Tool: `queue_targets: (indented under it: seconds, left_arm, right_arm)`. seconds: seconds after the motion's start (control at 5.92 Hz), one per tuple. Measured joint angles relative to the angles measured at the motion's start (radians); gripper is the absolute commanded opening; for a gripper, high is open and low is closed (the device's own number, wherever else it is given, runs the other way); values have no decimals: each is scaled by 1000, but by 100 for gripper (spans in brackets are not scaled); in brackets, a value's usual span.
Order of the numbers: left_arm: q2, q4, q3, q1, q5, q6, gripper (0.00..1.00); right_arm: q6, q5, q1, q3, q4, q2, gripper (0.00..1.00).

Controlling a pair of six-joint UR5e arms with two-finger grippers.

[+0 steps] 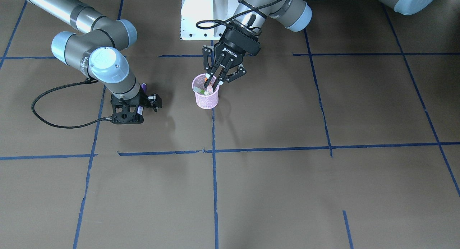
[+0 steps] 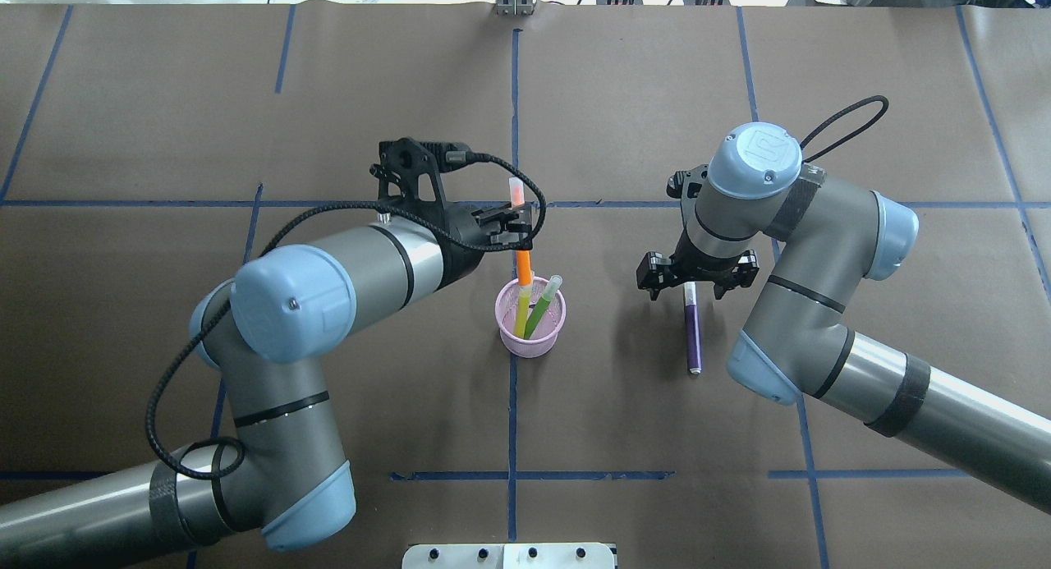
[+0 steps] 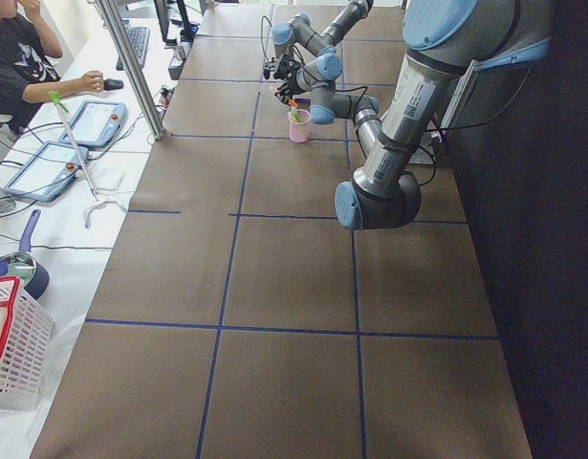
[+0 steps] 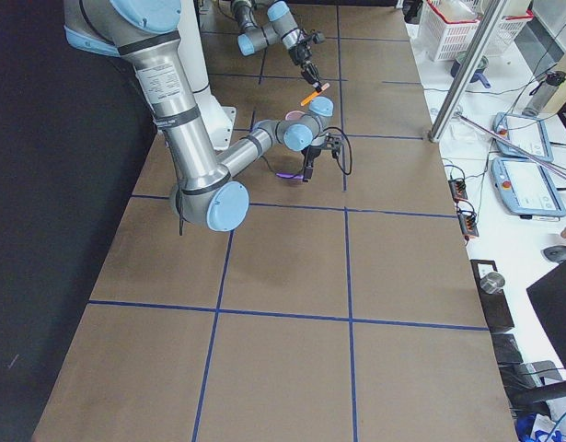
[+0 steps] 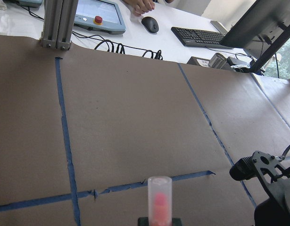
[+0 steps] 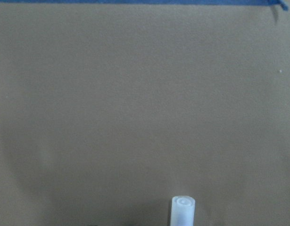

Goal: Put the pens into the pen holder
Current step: 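Lower the orange marker into the cup with the left gripper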

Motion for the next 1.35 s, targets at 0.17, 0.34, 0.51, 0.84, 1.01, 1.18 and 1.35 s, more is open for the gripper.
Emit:
queue_targets:
  seconds: [0.17,0.34,0.51,0.84,1.01,1.18,1.35]
  left_arm:
    - [8,-21,15,21,30,0,0]
    - [17,-27,26,32,41,0,0]
    - [28,-34,35,43,44,0,0]
    - [53,-44,40,71,45,0,0]
    - [56,-45,40,82,46,0,0]
    - [55,-45,41,95,55,-1,0]
    - [52,-46,41,103,67,-1,0]
  right_arm:
    - [1,0,-1,0,0,0,100]
    - [2,0,-1,0,0,1,100]
    - [2,-1,-2,-1,0,2,100]
    - [3,-1,-4,-2,0,3,100]
    - [3,-1,-4,-2,0,3,100]
    - [3,-2,-5,-3,0,3,100]
    - [3,-2,-5,-4,0,3,100]
